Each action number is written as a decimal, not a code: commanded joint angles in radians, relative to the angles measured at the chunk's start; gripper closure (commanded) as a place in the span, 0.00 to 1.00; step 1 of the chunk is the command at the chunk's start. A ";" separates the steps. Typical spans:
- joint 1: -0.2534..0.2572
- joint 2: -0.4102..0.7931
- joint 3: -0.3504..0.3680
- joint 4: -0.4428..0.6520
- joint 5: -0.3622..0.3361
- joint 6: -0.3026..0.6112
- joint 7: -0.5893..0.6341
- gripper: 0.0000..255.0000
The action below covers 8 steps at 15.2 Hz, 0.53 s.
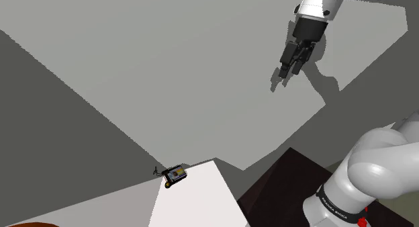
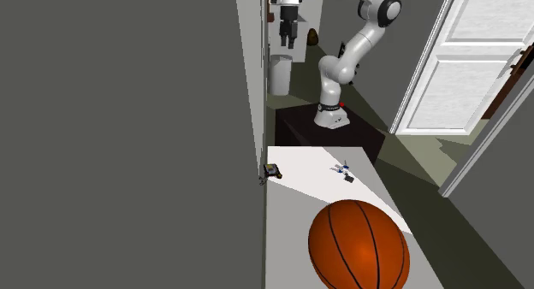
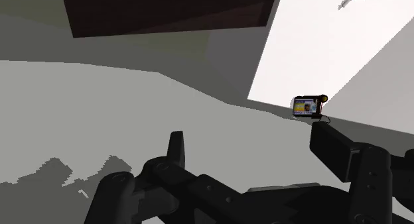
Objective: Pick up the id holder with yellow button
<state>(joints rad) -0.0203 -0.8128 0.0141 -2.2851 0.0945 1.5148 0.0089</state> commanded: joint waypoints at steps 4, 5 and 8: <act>0.018 0.012 0.055 -0.061 0.024 0.095 0.034 0.00; 0.024 0.018 0.074 -0.079 0.032 0.127 0.045 0.00; 0.042 0.049 0.132 -0.126 0.053 0.225 0.079 0.00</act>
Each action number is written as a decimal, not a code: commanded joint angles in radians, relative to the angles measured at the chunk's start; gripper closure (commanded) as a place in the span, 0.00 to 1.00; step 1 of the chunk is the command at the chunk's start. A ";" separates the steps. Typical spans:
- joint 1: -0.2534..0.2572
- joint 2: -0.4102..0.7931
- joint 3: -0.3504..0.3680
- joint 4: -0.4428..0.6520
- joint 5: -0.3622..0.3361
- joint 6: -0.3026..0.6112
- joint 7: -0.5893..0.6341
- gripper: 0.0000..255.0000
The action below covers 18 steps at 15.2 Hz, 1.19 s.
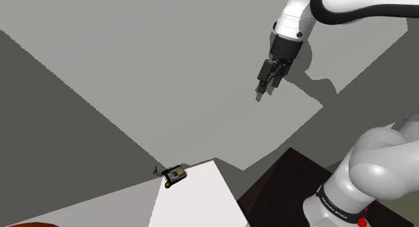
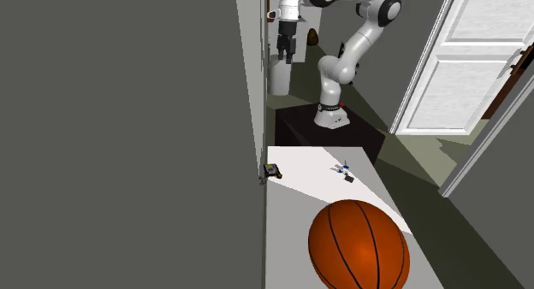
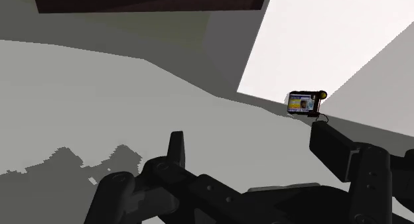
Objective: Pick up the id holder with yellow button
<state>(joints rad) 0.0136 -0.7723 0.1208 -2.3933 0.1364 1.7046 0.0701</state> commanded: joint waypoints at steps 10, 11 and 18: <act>0.045 0.211 0.230 -0.083 0.035 0.373 0.148 0.00; 0.044 0.239 0.251 -0.082 0.030 0.406 0.164 0.00; 0.009 0.474 0.414 -0.034 -0.077 0.622 0.319 0.00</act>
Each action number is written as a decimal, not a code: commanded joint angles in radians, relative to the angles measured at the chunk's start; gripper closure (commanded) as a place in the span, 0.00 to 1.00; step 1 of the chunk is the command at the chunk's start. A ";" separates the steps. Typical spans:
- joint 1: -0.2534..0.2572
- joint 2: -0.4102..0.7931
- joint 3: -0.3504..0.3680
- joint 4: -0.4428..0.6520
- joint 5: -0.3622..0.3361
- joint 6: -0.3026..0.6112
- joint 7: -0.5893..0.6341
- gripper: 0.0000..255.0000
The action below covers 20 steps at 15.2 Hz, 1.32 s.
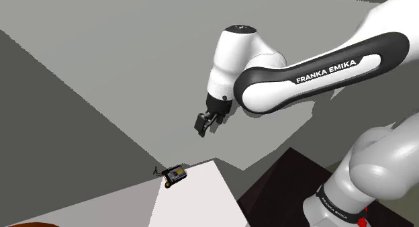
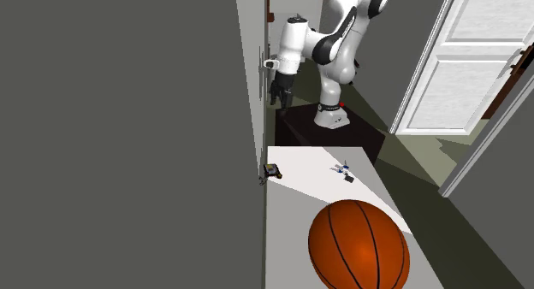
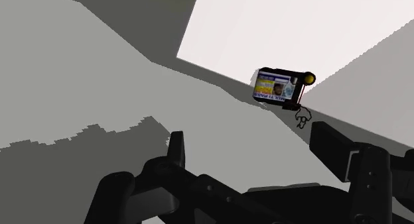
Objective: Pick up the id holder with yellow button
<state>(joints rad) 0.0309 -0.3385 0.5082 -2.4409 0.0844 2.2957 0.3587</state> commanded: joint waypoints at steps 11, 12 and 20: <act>-0.002 0.544 0.149 0.252 -0.608 0.170 0.516 0.00; 0.026 0.589 0.132 0.284 -0.659 0.167 0.554 0.00; 0.201 0.858 0.022 0.506 -0.897 0.135 0.717 0.00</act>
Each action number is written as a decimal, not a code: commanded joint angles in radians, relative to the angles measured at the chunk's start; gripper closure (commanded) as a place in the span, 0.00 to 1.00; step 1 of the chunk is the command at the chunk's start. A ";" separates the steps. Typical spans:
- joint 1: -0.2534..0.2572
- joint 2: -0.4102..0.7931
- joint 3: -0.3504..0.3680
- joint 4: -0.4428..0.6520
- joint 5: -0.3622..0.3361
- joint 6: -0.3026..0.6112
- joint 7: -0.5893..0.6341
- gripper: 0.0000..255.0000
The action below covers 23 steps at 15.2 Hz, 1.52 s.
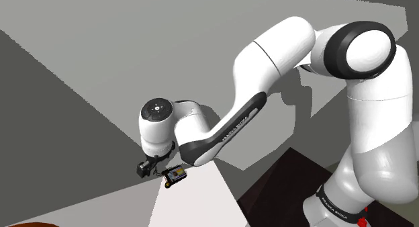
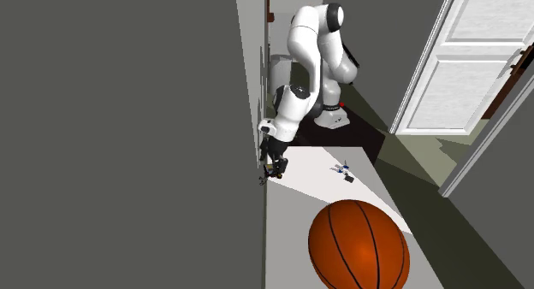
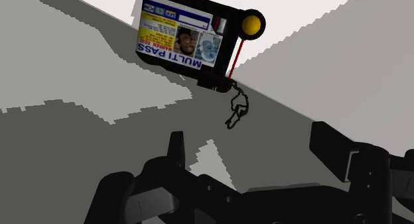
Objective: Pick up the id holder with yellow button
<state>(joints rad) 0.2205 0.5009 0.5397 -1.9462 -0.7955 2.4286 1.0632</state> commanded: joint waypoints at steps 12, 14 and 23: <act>0.042 0.083 -0.052 0.022 -0.081 0.046 0.067 1.00; 0.042 0.083 -0.052 0.022 -0.081 0.046 0.067 1.00; 0.019 0.033 -0.019 0.013 -0.032 0.013 0.025 1.00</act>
<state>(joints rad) 0.2452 0.5453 0.5144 -1.9286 -0.8369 2.4465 1.0965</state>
